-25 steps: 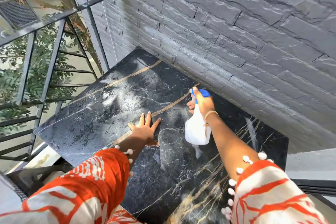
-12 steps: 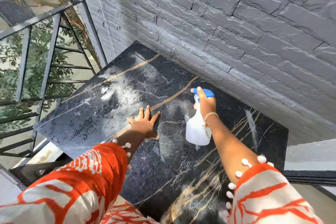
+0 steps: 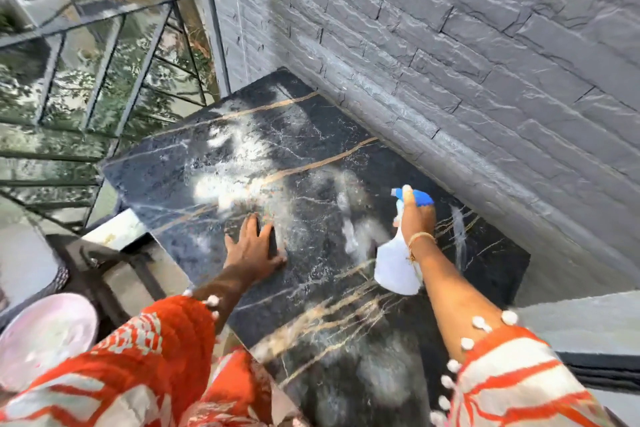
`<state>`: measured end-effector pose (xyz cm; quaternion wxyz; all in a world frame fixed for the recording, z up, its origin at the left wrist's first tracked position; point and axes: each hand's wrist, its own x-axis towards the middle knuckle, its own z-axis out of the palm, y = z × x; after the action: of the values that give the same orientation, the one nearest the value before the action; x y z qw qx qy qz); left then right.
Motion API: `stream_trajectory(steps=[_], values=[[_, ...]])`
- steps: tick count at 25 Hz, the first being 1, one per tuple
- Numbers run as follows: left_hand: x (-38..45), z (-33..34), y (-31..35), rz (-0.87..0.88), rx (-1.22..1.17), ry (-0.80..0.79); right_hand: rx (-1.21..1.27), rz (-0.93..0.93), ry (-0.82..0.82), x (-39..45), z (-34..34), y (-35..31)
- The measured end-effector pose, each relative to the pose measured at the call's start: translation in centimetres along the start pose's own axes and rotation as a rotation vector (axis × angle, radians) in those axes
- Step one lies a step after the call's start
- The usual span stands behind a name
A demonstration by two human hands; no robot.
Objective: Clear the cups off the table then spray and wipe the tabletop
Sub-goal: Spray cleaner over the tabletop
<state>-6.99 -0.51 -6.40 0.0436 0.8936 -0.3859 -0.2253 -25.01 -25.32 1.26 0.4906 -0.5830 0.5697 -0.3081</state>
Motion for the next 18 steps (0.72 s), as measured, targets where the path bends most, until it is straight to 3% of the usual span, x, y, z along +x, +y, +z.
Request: stream_trajectory(steps=[7,15,18], values=[[-7.9,2.4,1.5,-0.143,-0.043,0.044,0.04,-0.016,-0.148,-4.8,-2.2,1.8],[-12.4,3.5,-1.9,-0.192,-0.014,-0.075,-0.002,0.078,-0.264,-10.9,-1.0,3.2],[-13.9,3.5,-2.4,-0.134,0.043,-0.115,-0.127,0.169,-0.513,-13.3,-0.6,4.6]])
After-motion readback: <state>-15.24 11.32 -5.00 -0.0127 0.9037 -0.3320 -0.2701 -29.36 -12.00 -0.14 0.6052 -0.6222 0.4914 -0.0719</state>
